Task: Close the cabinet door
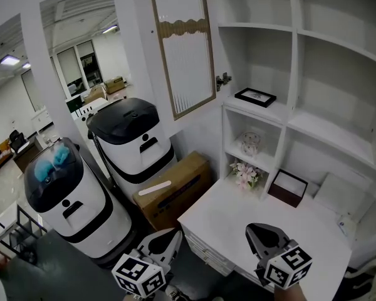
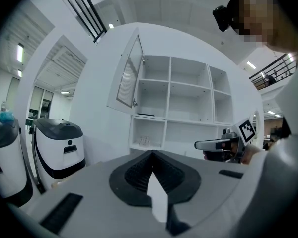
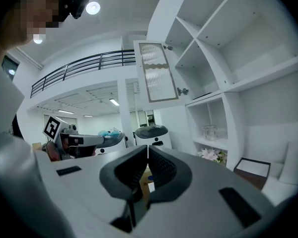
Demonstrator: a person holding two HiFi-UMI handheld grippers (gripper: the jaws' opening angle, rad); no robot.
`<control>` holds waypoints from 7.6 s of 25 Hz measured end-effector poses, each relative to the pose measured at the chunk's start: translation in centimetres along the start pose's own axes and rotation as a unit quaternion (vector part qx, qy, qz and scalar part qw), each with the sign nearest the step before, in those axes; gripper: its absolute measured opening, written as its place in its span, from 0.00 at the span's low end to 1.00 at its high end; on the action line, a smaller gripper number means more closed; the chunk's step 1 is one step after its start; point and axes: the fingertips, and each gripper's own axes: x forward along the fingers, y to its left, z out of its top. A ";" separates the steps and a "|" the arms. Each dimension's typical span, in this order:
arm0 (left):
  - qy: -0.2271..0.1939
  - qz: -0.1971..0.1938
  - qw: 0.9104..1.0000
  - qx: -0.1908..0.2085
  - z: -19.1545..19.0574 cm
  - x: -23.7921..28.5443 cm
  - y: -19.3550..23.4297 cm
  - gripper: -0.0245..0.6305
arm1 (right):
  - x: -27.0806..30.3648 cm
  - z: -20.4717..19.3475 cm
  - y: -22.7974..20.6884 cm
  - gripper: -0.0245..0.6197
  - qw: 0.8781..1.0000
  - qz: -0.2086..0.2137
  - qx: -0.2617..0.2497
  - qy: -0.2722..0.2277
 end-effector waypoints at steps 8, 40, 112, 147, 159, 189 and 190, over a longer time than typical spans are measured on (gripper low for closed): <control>-0.006 0.008 1.000 0.017 1.7 -0.4 -0.5 0.04 | 2.3 1.3 2.0 0.05 0.999 0.042 -0.003 -0.010; -0.020 -0.062 0.998 0.003 4.9 4.3 14.2 0.04 | 22.0 10.1 4.9 0.19 0.997 -0.012 -0.034 -0.065; 0.041 -0.325 0.945 0.024 2.9 11.7 12.4 0.04 | 18.5 14.5 -3.0 0.14 0.948 -0.291 -0.079 -0.106; 0.056 -0.314 0.948 0.006 1.7 19.6 3.5 0.04 | 11.1 16.0 -17.4 0.20 0.929 -0.340 -0.124 -0.079; 0.056 -0.275 0.960 0.011 2.3 22.2 1.4 0.04 | 8.9 17.2 -23.2 0.41 0.915 -0.363 -0.172 -0.049; 0.055 -0.175 0.983 0.006 1.5 23.2 -0.2 0.04 | 10.8 18.6 -28.0 0.40 0.900 -0.348 -0.261 -0.028; 0.055 -0.168 0.984 0.004 1.3 23.1 -0.3 0.04 | 10.8 18.6 -28.0 0.40 0.902 -0.343 -0.262 -0.031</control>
